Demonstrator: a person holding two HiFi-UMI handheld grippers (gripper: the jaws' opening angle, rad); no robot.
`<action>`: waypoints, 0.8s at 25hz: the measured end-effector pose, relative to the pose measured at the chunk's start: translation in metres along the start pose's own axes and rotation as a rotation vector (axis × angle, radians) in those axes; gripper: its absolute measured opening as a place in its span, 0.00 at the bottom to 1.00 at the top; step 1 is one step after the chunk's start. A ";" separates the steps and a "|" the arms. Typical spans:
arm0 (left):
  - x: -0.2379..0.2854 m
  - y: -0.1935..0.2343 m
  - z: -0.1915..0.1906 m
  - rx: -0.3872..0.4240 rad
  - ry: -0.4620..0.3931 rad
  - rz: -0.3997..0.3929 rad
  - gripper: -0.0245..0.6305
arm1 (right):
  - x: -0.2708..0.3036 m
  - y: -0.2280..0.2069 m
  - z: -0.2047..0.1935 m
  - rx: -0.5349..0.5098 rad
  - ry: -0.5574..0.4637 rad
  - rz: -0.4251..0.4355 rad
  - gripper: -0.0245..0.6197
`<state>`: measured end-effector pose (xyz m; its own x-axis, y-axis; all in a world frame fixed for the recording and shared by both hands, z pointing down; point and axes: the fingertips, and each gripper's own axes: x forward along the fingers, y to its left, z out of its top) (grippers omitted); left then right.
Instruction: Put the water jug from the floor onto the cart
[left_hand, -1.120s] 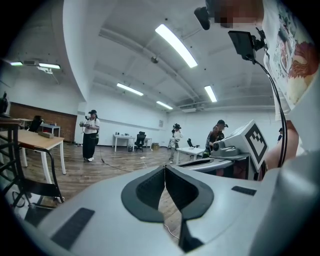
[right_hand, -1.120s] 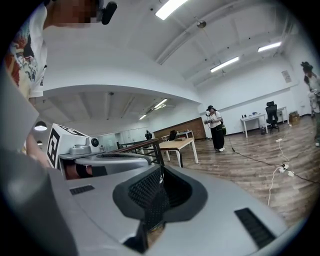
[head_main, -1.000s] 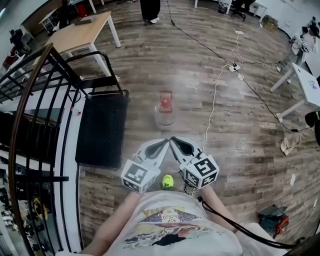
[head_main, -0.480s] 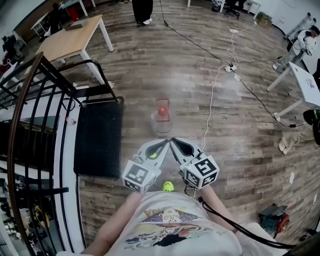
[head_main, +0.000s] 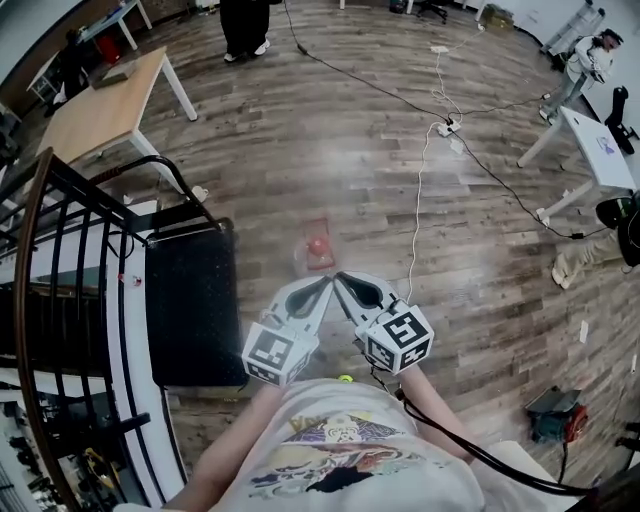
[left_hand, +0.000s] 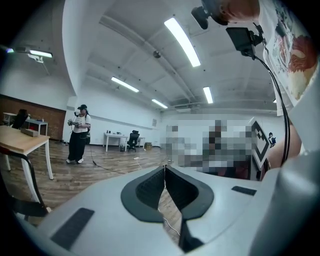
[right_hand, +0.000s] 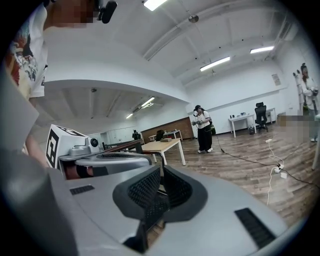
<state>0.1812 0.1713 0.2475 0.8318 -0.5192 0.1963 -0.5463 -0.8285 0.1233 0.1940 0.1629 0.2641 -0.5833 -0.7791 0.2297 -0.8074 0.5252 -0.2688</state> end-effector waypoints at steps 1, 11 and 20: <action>0.004 0.009 0.002 0.003 0.001 -0.010 0.06 | 0.008 -0.004 0.003 0.001 0.000 -0.008 0.09; 0.035 0.088 0.008 0.017 0.036 -0.045 0.06 | 0.085 -0.036 0.021 0.001 0.023 -0.033 0.09; 0.062 0.122 0.003 0.015 0.055 0.001 0.06 | 0.120 -0.064 0.025 -0.031 0.047 0.039 0.09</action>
<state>0.1660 0.0375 0.2715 0.8243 -0.5083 0.2493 -0.5453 -0.8312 0.1082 0.1775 0.0273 0.2850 -0.6176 -0.7412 0.2630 -0.7857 0.5662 -0.2492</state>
